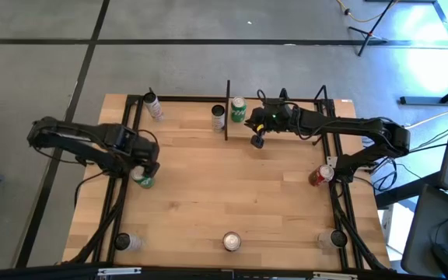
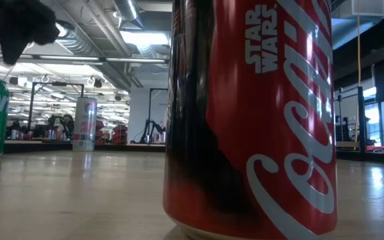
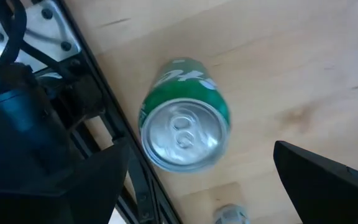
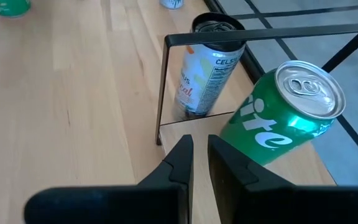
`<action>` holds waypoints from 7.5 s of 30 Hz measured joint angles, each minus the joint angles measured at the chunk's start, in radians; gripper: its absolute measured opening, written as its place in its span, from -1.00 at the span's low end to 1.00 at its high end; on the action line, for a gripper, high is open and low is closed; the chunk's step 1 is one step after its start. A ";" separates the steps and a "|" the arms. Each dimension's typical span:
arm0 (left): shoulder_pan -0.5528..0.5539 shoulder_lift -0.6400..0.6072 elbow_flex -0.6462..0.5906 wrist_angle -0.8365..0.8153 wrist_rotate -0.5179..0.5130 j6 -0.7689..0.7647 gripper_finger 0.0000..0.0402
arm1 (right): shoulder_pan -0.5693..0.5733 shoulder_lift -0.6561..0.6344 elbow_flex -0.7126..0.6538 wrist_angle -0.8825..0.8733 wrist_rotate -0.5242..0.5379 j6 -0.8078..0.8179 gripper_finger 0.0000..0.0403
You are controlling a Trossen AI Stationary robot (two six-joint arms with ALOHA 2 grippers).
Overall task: Place canned beverage on shelf
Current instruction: Put the green soda can on the shelf aligned with the other green soda can, then put the top red soda can on the shelf
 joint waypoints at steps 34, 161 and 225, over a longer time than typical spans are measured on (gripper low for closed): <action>0.096 0.199 0.169 0.179 -0.046 0.691 0.25 | 0.001 -0.191 -0.112 -0.244 -0.314 0.125 -0.80; -0.280 0.097 0.087 0.608 -0.412 0.745 0.82 | -0.001 0.210 0.220 -0.169 0.047 0.299 0.32; -0.280 0.097 0.086 0.627 -0.421 0.768 0.82 | 0.396 -0.301 0.219 -1.391 0.076 1.005 0.74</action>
